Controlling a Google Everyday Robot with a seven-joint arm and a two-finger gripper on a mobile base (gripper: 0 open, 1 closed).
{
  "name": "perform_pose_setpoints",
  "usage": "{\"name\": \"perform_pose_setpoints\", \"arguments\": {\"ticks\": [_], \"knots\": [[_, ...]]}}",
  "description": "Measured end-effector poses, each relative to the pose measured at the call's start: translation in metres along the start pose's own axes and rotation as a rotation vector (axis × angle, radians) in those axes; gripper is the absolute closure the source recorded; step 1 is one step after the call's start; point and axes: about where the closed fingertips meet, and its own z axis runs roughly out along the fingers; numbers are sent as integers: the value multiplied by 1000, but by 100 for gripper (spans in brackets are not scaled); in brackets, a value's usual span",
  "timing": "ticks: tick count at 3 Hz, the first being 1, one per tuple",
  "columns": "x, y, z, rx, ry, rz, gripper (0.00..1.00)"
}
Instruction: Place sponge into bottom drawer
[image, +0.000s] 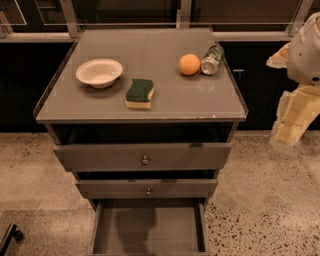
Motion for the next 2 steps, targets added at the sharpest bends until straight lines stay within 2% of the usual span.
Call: {"name": "perform_pose_setpoints", "arguments": {"ticks": [1,2], "knots": [[0,0,0,0,0,0,0],[-14,-14,8,17,-90,-13,0]]}}
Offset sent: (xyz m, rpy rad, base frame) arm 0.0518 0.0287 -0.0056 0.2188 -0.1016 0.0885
